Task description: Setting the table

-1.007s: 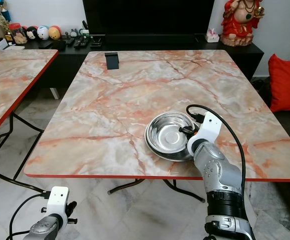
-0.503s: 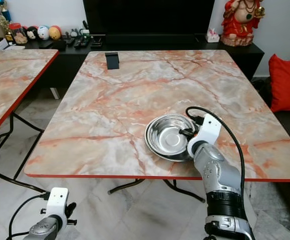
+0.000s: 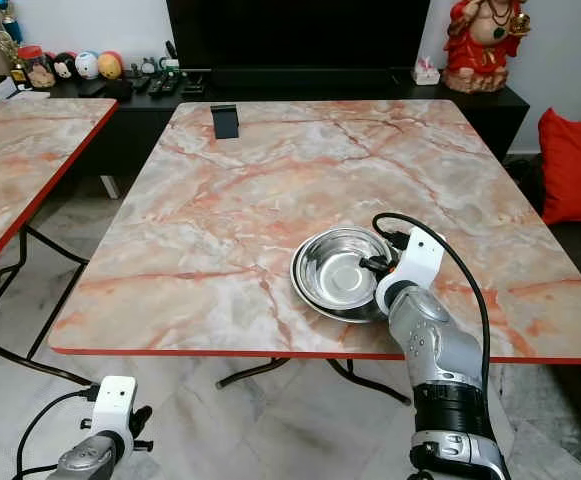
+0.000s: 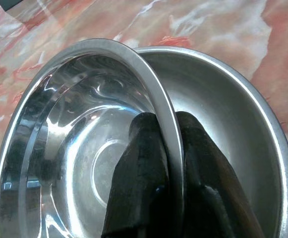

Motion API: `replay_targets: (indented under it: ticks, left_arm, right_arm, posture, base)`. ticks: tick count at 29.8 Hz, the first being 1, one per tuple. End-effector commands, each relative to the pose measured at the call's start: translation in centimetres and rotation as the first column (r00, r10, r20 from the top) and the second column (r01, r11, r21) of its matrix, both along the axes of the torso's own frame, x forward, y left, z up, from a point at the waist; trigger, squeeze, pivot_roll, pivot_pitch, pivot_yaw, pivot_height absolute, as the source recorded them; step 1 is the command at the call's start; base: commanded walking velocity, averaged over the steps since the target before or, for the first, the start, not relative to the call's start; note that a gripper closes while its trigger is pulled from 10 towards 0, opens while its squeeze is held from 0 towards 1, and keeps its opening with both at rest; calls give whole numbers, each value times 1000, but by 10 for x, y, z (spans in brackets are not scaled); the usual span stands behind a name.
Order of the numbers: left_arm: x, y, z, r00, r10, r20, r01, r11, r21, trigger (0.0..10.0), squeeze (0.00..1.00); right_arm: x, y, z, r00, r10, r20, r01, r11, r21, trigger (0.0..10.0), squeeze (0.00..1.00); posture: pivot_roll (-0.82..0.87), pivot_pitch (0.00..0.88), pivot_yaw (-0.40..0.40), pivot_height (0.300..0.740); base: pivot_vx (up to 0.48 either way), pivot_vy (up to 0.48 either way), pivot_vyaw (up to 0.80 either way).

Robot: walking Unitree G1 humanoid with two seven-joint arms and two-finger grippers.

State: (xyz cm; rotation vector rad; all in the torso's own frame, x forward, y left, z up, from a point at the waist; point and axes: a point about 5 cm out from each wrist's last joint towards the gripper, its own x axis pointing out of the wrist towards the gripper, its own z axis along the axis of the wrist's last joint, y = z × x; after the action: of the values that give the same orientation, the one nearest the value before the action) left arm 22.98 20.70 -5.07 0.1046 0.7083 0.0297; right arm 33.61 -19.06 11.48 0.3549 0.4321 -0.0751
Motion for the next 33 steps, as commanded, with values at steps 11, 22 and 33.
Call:
replay_targets:
  ticks: [11,22,33]
  left_arm:
    - [-8,5,-5,999,10,-44,-10,1000,8,10000,0]
    - [-7,6,-5,999,11,-43,-10,1000,10,10000,0]
    - [-6,6,-4,999,15,-40,-15,1000,11,10000,0]
  right_arm:
    - [-1,-3,-4,999,-24,-20,24,999,-22,10000,1000]
    - [-1,-11,-4,998,-61,-30,59,995,-76,10000,0]
    - [-2,0,-5,999,13,-40,-16,997,-71,10000,0]
  posture:
    - [-32,0,16,740]
    - [-32,0,16,740]
    - [-29,0,16,740]
  base:
    - [0,0,0]
    - [0,0,0]
    - [0,0,0]
